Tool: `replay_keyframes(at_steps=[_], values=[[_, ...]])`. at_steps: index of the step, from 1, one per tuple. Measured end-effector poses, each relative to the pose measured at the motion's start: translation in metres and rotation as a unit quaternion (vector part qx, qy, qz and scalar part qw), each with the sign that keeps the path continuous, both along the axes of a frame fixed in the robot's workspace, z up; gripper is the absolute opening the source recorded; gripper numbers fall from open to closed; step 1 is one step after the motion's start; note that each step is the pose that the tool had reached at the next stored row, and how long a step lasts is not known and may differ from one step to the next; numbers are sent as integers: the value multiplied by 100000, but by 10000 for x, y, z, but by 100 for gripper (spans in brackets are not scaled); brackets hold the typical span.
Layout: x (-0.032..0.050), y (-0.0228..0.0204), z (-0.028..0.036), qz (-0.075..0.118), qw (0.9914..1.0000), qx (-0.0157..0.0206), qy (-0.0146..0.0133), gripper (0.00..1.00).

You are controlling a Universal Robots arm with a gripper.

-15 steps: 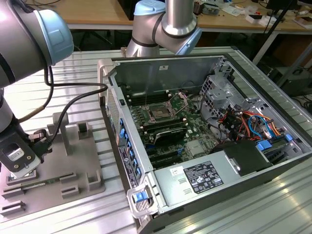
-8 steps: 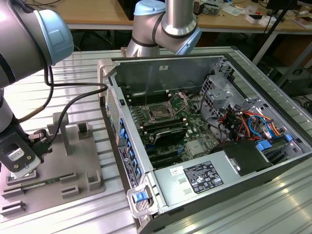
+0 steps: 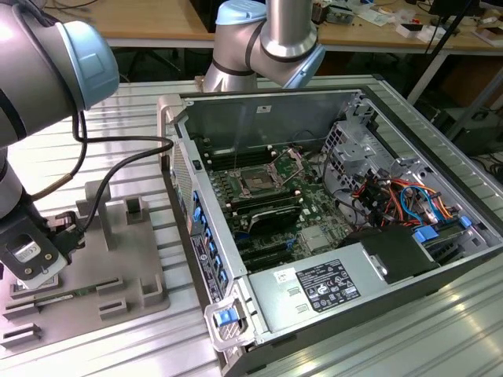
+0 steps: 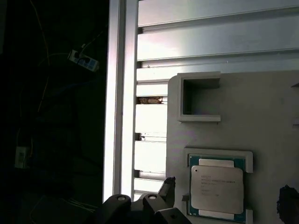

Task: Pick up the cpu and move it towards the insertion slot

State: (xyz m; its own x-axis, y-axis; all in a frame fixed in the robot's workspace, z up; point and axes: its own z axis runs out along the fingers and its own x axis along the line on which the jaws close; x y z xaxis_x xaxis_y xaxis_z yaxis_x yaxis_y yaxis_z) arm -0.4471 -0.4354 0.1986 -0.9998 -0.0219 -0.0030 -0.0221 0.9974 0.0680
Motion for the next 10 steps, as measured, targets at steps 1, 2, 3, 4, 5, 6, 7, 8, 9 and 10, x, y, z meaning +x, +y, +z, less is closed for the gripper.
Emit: replay_keyframes(at_steps=[1, 2, 3, 4, 5, 6, 7, 8, 9, 10], values=[[-3, -1, -13, 9, 100000, -2, 1, 89], [-6, -1, -21, 6, 100000, -2, -1, 89], [-13, 0, -39, -3, 100000, 2, -7, 89], [-19, 0, -61, 2, 100000, 4, -9, 89], [-20, 1, -71, 3, 100000, 12, -17, 89], [-22, 2, -88, 0, 100000, 2, 5, 89], [-22, 2, -92, 1, 100000, -4, 14, 87], [-22, 2, -93, 1, 100000, -4, 11, 80], [-22, 2, -94, 0, 100000, 3, 4, 80], [-22, 2, -94, -2, 100000, 0, 6, 80]])
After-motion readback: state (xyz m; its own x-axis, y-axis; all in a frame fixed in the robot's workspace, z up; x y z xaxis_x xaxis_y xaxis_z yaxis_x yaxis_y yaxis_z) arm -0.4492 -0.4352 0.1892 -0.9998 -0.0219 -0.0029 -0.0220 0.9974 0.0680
